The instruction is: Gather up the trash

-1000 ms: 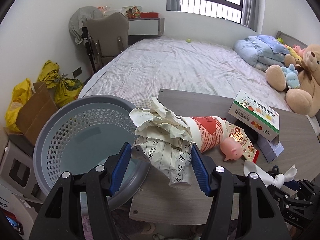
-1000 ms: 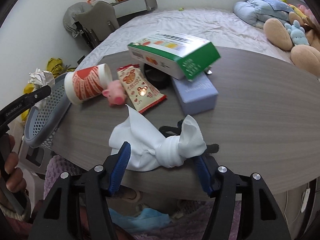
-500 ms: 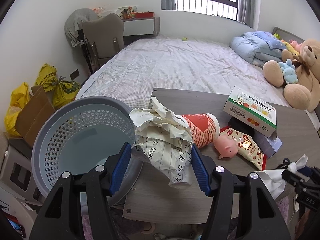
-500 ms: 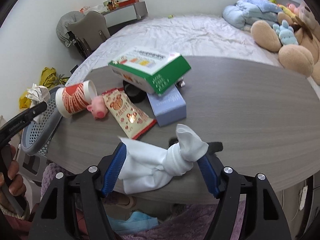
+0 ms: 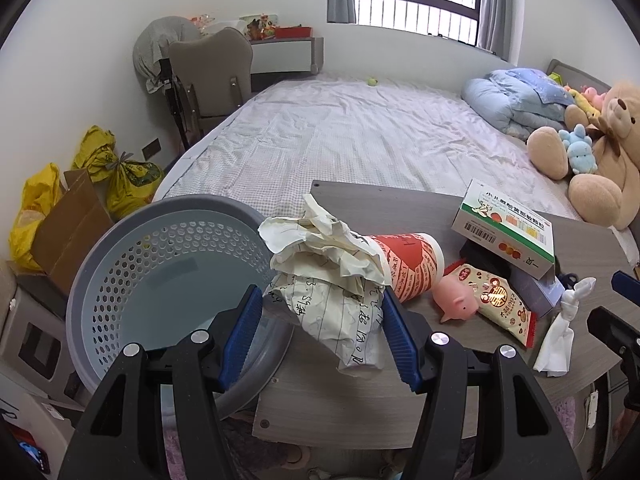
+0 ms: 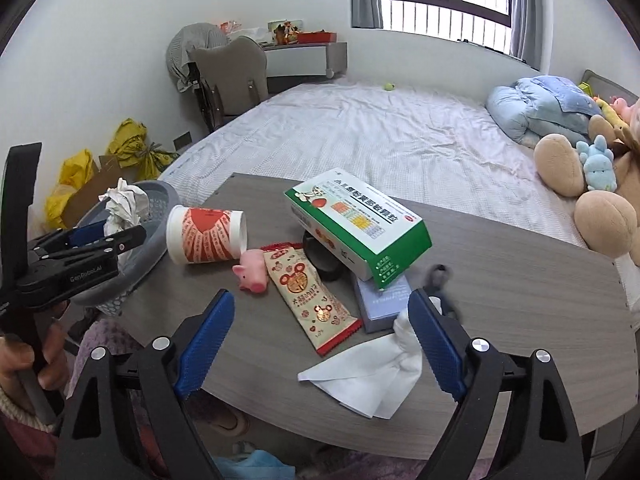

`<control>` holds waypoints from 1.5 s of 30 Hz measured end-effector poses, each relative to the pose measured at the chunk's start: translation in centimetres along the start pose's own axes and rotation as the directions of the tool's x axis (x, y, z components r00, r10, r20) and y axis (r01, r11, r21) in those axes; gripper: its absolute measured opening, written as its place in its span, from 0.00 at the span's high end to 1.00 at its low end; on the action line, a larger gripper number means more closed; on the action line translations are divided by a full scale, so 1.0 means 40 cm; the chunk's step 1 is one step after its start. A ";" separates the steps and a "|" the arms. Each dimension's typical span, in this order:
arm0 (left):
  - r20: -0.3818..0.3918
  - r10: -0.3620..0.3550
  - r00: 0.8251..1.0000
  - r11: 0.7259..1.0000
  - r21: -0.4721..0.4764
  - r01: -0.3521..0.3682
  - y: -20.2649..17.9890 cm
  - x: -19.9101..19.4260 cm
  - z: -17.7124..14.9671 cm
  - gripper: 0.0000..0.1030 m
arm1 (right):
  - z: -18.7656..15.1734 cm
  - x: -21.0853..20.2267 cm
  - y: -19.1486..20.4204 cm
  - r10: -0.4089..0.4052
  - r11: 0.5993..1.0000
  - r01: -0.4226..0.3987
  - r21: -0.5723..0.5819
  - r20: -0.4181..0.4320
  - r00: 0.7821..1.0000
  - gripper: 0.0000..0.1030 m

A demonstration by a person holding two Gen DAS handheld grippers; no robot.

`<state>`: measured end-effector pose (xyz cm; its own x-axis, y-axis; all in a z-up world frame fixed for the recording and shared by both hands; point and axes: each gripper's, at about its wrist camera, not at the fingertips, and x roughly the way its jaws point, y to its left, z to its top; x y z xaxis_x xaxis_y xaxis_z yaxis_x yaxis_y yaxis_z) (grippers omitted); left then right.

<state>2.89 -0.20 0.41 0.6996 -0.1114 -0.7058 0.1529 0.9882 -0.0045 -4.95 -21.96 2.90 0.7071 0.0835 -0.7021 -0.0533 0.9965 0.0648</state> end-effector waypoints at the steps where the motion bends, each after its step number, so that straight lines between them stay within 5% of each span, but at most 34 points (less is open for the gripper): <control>1: 0.000 0.000 1.000 1.000 -0.002 0.000 0.002 0.000 0.000 0.43 | -0.001 -0.002 -0.001 -0.004 1.000 0.004 0.005 0.004 1.000 0.18; 14: -0.014 -0.010 1.000 1.000 0.001 0.010 0.002 0.008 -0.004 0.43 | -0.095 0.097 -0.108 -0.109 0.957 0.133 0.256 -0.106 0.988 0.19; 21: -0.013 -0.005 1.000 1.000 0.001 0.005 0.001 0.012 -0.004 0.43 | -0.105 0.157 -0.151 -0.118 0.943 0.152 0.298 -0.129 0.985 0.46; 24: -0.019 -0.005 1.000 1.000 0.004 0.005 -0.002 0.018 -0.005 0.43 | -0.110 0.171 -0.156 -0.109 0.943 0.146 0.298 -0.137 0.984 0.69; 26: -0.020 -0.005 1.000 1.000 0.006 0.005 -0.002 0.018 -0.005 0.43 | -0.113 0.173 -0.157 -0.100 0.945 0.141 0.297 -0.146 0.984 0.75; 34: -0.020 -0.006 1.000 1.000 -0.001 0.006 0.013 0.018 -0.007 0.43 | -0.102 0.084 -0.133 -0.107 0.952 0.130 0.276 -0.098 0.989 0.76; 38: -0.014 0.011 1.000 1.000 -0.018 -0.011 0.051 0.013 -0.006 0.43 | -0.054 0.029 -0.080 -0.076 0.967 0.080 0.242 -0.027 0.997 0.76; 45: -0.009 0.077 0.997 0.994 -0.076 -0.078 0.178 0.005 -0.003 0.43 | 0.079 0.052 0.096 0.127 0.984 -0.134 0.121 0.069 0.990 0.76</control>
<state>4.04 6.82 0.12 0.7029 -0.0338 -0.7104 0.0446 0.9990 -0.0033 -1.44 -17.97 3.94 0.7416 0.2082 -0.6377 -0.0620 0.9678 0.2438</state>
